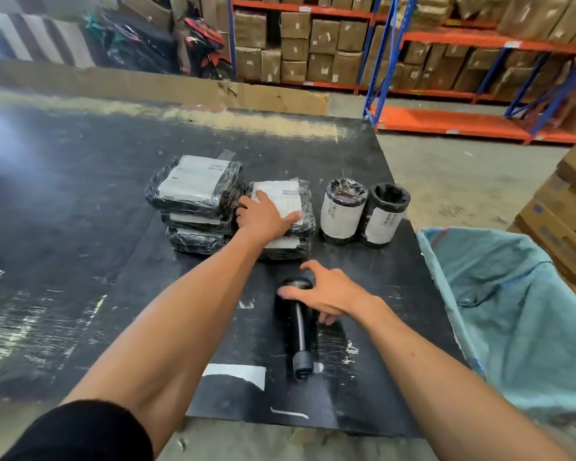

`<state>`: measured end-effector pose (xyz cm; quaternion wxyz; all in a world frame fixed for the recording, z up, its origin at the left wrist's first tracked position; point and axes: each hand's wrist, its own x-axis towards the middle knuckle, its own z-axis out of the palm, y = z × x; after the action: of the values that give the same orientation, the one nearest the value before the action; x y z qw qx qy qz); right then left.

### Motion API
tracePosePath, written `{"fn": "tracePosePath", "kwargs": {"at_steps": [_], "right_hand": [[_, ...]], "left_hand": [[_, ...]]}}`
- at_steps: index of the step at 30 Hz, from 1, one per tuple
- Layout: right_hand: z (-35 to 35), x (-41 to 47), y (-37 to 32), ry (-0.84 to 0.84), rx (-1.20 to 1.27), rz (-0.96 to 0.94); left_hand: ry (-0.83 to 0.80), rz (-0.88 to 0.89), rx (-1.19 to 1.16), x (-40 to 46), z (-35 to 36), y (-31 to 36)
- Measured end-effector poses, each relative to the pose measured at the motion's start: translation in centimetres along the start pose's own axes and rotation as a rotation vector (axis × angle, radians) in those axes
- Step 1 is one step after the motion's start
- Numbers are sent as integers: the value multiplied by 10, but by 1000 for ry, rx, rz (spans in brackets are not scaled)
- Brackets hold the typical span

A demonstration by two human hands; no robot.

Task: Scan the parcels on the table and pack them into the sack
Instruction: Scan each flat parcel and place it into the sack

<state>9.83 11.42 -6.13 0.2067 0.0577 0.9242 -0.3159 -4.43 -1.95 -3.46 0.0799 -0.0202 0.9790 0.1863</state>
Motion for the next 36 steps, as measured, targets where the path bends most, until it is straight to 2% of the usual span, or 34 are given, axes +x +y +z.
{"fn": "tracePosePath", "kwargs": {"at_steps": [2, 6, 10, 12, 17, 23, 29, 32, 36], "right_hand": [[10, -1, -2, -56, 86, 46], [22, 0, 1, -43, 297, 94], [-3, -7, 15, -93, 532, 102], [-24, -12, 23, -114, 668, 91], [-79, -26, 31, 30, 828, 32], [-105, -20, 20, 254, 1007, -78], [-105, -16, -7, 517, 930, -171], [-103, -15, -20, 531, 937, -207], [-100, -17, -37, 529, 831, -246]], "left_hand": [[-31, -35, -56, 2, -1, 1], [-80, -78, -195, 11, -6, -4], [-194, -80, -283, 15, 3, -1], [-186, -89, -372, 17, 4, -4], [-81, -62, -489, 3, -7, 1], [35, 169, -664, -18, -6, 10], [154, 269, -738, -33, -6, -11], [195, 293, -727, -36, -8, -22], [244, 298, -725, -38, -15, -35]]}}
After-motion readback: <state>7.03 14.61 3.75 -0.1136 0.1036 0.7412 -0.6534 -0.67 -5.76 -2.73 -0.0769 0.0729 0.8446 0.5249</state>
